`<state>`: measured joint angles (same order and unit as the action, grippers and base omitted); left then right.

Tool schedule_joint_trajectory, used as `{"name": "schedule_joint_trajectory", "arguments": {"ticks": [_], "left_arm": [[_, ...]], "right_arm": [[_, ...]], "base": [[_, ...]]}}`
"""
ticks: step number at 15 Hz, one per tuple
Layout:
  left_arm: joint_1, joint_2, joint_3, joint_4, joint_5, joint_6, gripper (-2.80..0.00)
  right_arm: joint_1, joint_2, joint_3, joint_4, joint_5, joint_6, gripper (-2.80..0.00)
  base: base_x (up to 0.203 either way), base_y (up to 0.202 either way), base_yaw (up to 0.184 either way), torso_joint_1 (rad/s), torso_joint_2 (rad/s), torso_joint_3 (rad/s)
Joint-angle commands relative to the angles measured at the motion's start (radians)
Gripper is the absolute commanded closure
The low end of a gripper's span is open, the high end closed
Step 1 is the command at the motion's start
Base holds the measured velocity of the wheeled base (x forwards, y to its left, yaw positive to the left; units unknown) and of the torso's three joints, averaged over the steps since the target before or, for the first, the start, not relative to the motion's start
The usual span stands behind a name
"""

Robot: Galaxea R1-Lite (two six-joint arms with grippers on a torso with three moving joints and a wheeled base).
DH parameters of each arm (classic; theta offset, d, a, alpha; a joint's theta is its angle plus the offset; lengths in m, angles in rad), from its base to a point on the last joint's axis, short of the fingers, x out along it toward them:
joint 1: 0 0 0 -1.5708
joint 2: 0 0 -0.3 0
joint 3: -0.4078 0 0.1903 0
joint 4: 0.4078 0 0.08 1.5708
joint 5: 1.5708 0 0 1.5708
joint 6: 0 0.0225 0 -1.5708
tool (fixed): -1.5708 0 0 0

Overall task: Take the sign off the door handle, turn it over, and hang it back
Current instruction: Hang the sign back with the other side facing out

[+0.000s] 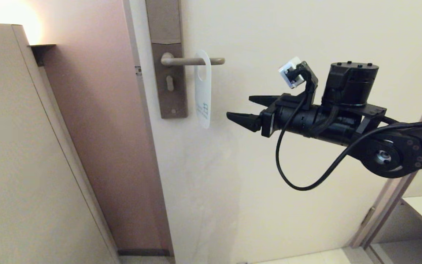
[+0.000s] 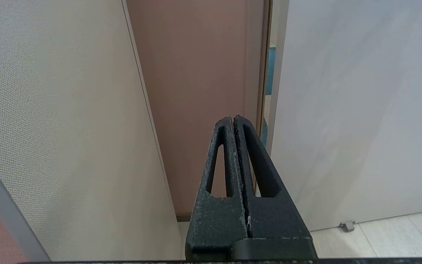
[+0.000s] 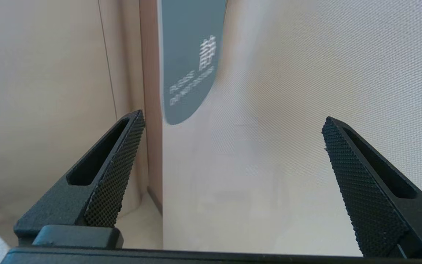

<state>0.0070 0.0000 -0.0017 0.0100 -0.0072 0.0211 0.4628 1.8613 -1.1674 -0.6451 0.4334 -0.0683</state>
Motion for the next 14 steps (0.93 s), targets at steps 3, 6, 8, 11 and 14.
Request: {"name": "schedule_joint_trajectory", "arguments": {"ticks": [3, 6, 8, 11, 14], "left_arm": [[0.001, 0.002, 0.000, 0.001, 0.000, 0.000, 0.00], [0.000, 0.002, 0.000, -0.001, 0.000, 0.000, 0.00], [-0.001, 0.002, 0.000, -0.001, 0.000, 0.000, 0.00], [0.000, 0.002, 0.000, 0.000, 0.000, 0.000, 0.00], [0.001, 0.002, 0.000, 0.001, 0.000, 0.000, 0.00]], "right_arm": [[-0.013, -0.004, 0.003, 0.004, 0.004, -0.001, -2.80], [-0.016, -0.019, -0.010, 0.088, 0.004, -0.001, 0.00], [-0.015, -0.031, -0.043, 0.188, 0.004, -0.001, 0.00], [-0.013, -0.011, -0.072, 0.206, 0.005, -0.003, 0.00], [0.005, 0.001, -0.074, 0.206, 0.006, -0.025, 0.00]], "base": [[0.000, 0.000, 0.000, 0.000, 0.00, 0.000], [0.000, 0.000, 0.000, 0.000, 0.00, 0.000], [0.000, 0.000, 0.000, 0.000, 0.00, 0.000], [0.000, 0.000, 0.000, 0.000, 0.00, 0.000], [0.000, 0.000, 0.000, 0.000, 0.00, 0.000]]}}
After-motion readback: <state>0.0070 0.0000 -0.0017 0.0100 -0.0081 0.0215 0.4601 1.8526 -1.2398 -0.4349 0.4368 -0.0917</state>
